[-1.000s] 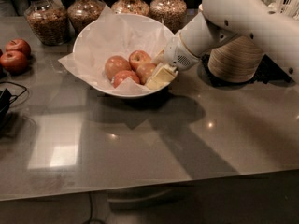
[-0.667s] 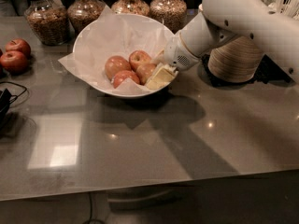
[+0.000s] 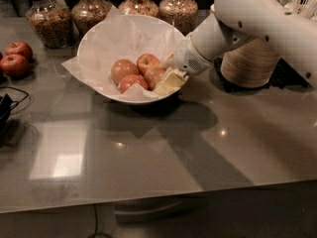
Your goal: Pick apple from white bowl
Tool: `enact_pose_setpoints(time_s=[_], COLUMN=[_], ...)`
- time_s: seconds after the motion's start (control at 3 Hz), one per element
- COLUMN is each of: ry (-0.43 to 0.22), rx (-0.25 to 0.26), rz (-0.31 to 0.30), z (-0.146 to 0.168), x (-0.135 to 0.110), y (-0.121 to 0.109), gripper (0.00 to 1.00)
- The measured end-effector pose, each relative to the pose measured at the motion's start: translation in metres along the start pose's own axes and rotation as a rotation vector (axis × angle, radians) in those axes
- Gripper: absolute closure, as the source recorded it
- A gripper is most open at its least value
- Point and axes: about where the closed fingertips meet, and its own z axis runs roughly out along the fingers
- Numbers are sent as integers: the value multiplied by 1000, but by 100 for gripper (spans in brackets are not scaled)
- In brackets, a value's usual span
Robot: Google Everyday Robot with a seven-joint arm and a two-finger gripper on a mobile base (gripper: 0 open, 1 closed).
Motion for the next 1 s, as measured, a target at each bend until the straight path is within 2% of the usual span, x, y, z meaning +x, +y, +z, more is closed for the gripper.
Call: enact_pose_setpoints(time_s=[0.33,0.67,1.0], ry=[0,-75,-238], rx=[0,-28,-71], rz=[0,-2,-32], z=[0,-5,-29], x=[0,-5,-30], y=[0,4,15], gripper=[100,100,100])
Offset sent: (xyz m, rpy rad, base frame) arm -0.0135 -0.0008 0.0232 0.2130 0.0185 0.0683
